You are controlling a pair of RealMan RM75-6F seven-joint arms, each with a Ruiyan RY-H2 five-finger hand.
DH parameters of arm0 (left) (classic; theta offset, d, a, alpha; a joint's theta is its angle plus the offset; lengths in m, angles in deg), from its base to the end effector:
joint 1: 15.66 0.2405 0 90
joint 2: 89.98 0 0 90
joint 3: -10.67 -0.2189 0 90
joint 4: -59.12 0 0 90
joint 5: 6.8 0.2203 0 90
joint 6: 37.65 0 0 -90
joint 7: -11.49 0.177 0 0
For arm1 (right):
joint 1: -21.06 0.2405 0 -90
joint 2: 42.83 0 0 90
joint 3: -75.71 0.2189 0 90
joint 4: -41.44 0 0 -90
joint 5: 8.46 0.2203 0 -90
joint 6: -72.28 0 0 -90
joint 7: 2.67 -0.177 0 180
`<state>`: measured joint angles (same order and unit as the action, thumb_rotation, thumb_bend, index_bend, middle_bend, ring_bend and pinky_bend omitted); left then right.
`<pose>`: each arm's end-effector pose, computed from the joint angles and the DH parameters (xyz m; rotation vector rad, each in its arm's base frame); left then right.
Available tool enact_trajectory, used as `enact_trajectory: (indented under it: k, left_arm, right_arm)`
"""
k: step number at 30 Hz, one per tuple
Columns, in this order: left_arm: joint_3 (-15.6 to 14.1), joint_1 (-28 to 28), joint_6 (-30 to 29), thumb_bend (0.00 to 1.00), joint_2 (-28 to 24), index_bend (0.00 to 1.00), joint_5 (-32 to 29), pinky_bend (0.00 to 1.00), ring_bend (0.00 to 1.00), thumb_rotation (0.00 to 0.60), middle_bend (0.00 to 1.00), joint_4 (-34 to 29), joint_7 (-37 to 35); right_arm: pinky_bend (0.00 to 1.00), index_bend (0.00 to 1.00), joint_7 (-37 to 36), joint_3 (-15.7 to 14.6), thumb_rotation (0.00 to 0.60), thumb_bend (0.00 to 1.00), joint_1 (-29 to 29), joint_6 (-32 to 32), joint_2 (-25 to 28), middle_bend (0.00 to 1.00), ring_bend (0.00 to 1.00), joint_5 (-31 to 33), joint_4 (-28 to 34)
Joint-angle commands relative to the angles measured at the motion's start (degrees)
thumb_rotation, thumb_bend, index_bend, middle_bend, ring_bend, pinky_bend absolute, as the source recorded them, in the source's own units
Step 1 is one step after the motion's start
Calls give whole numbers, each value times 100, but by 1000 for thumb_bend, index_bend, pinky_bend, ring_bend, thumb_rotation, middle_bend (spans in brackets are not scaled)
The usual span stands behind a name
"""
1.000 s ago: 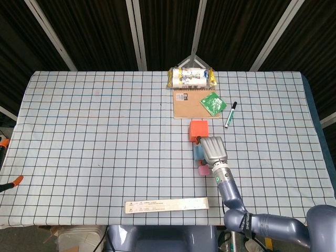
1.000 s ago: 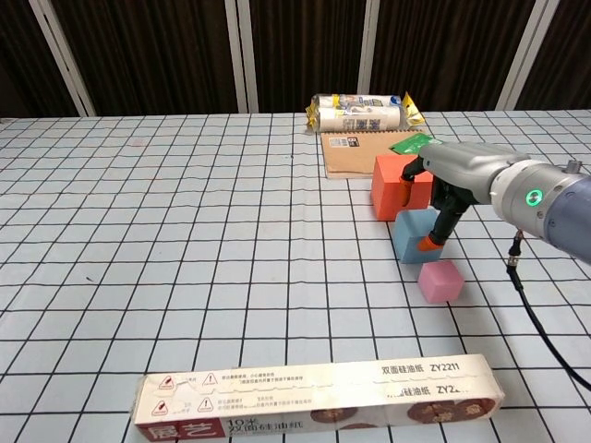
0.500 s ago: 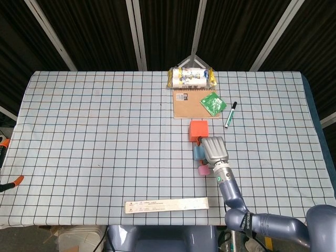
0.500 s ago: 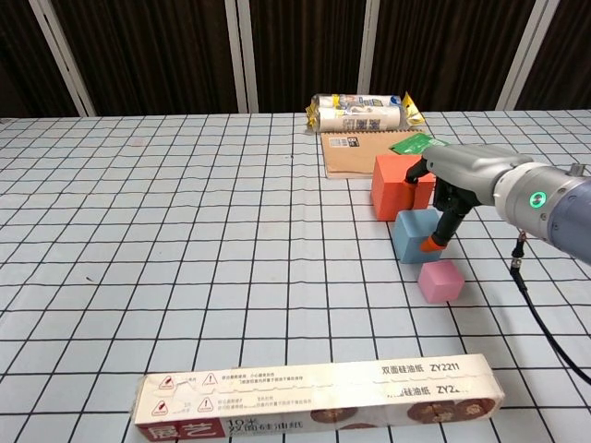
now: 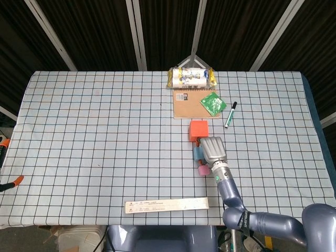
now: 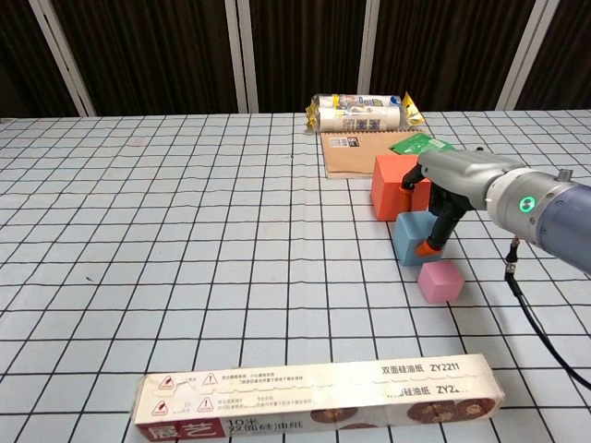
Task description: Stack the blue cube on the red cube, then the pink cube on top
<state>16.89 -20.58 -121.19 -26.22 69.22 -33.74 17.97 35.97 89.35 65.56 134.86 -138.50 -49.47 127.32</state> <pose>-0.3039 0.2228 0.1515 -1.2554 -0.8785 -0.7647 -0.1178 -0.3529 -0.0536 1.6743 -1.0509 0.7274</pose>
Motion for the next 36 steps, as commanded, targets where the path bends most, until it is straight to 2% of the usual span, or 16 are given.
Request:
enact_trajectory:
  k: [1, 5, 9, 20, 24, 29, 36]
  left_arm:
    - [0, -3, 6, 163, 3, 34, -5, 0, 0, 600, 0, 5, 2]
    - [-4, -3, 2, 164, 1, 33, 6, 0, 0, 600, 0, 7, -7]
    - [-6, -6, 4, 164, 0, 34, 6, 0, 0, 600, 0, -7, 7]
    - [-39, 13, -9, 163, -34, 34, 61, 0, 0, 600, 0, -30, -57]
    - [-39, 27, -18, 163, -60, 34, 73, 0, 0, 600, 0, -23, -153]
    - [-63, 12, 19, 164, -82, 34, 131, 0, 0, 600, 0, -13, -225]
    - [-52, 35, -7, 163, -106, 34, 114, 0, 0, 600, 0, 11, -290]
  right_arm:
    - [1000, 506, 9, -5, 600, 52, 8, 10, -6, 1000, 1000, 12, -19]
    - [1000, 565, -31, -15, 600, 64, -4, 53, 1, 1000, 1000, -41, 2]
    - [1000, 597, -44, -22, 600, 122, -27, 109, 62, 1000, 1000, -89, 102]
    - [1000, 614, 386, 107, 600, 269, -87, 675, 649, 1000, 1000, -53, 994]
    - [1000, 613, 870, 269, 600, 332, -3, 1015, 1034, 1000, 1000, 74, 1515]
    - [1000, 613, 1478, 694, 600, 358, 289, 1292, 1346, 1000, 1000, 569, 1991]
    - [1000, 613, 2104, 1284, 600, 359, 963, 1229, 1296, 1000, 1000, 1794, 1795]
